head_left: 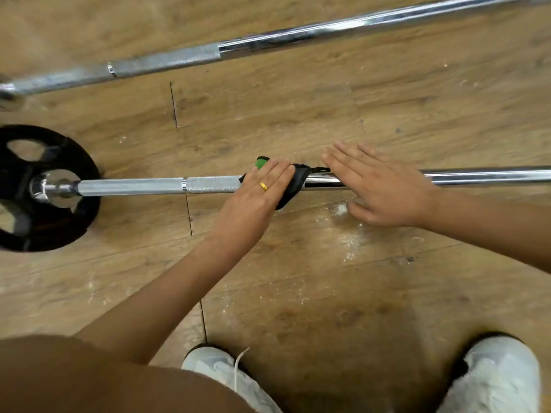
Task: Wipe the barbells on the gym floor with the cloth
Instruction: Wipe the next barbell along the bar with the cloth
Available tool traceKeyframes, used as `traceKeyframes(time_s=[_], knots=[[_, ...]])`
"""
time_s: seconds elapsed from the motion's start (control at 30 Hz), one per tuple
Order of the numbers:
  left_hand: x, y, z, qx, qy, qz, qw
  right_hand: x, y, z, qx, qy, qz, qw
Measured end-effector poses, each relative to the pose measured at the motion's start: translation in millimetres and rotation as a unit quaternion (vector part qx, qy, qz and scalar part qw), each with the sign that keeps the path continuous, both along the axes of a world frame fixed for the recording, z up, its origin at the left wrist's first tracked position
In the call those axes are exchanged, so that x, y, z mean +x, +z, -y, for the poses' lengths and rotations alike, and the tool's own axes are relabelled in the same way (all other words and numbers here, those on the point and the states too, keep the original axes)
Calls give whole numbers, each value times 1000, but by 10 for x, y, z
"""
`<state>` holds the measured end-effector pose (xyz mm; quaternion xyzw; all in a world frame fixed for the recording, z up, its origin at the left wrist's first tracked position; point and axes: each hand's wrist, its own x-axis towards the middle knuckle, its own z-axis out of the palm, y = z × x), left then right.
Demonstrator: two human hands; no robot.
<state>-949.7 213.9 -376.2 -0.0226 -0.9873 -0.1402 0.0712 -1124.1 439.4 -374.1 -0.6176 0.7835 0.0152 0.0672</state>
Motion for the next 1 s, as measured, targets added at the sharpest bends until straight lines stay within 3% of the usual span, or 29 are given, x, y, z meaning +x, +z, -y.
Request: traceKeyframes(time_s=[0.2, 0.57, 0.77, 1.0], knots=[[-109, -35, -80, -20, 11, -17, 1000, 22, 19, -6, -11, -23, -22, 999], [-215, 45, -138, -30, -4, -24, 999, 149, 58, -106, 17, -206, 9, 978], [12, -2, 4, 18, 127, -22, 991, 84, 45, -107, 17, -203, 5, 979], [-52, 39, -13, 9, 114, -11, 993, 109, 45, -101, 25, -208, 0, 978]])
